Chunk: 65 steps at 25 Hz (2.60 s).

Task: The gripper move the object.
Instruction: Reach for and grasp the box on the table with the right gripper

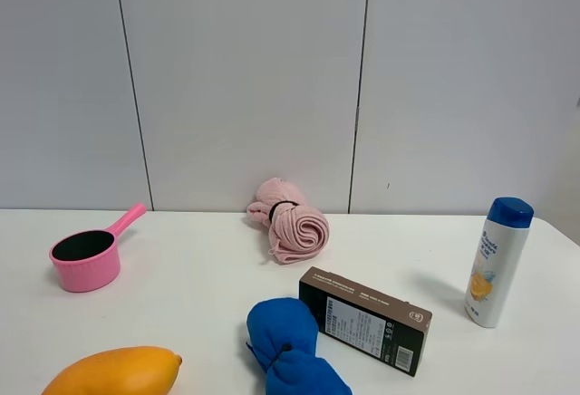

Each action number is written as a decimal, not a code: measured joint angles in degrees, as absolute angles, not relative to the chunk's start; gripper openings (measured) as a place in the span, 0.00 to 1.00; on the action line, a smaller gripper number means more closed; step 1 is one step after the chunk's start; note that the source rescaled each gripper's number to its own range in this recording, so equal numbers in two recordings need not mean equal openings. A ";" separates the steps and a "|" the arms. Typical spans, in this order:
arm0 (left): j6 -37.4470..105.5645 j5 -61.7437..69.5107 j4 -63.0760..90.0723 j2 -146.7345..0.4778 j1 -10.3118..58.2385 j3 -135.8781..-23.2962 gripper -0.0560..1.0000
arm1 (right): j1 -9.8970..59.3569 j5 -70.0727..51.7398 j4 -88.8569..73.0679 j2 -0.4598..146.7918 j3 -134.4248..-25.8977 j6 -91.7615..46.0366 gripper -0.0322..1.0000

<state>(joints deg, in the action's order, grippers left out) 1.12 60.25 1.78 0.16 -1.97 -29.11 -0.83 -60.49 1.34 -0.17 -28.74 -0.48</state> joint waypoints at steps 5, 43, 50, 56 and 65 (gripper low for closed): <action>1.12 60.25 1.78 0.16 -1.97 -29.11 1.00 | -0.83 -60.49 1.34 -0.17 -28.74 -0.48 1.00; 1.12 60.25 1.78 0.16 -1.97 -29.11 1.00 | -0.83 -64.11 -1.07 2.03 -33.05 -2.48 1.00; 1.12 60.25 1.78 0.16 -1.97 -29.11 1.00 | -0.74 -69.74 -0.65 18.78 -51.32 -6.00 1.00; 1.06 60.25 1.78 0.16 -1.97 -29.11 1.00 | 0.73 -70.10 -1.84 35.41 -67.36 -9.68 1.00; 1.06 60.25 1.78 0.16 -1.97 -29.11 1.00 | 6.81 -70.10 -7.94 58.45 -81.08 -15.04 1.00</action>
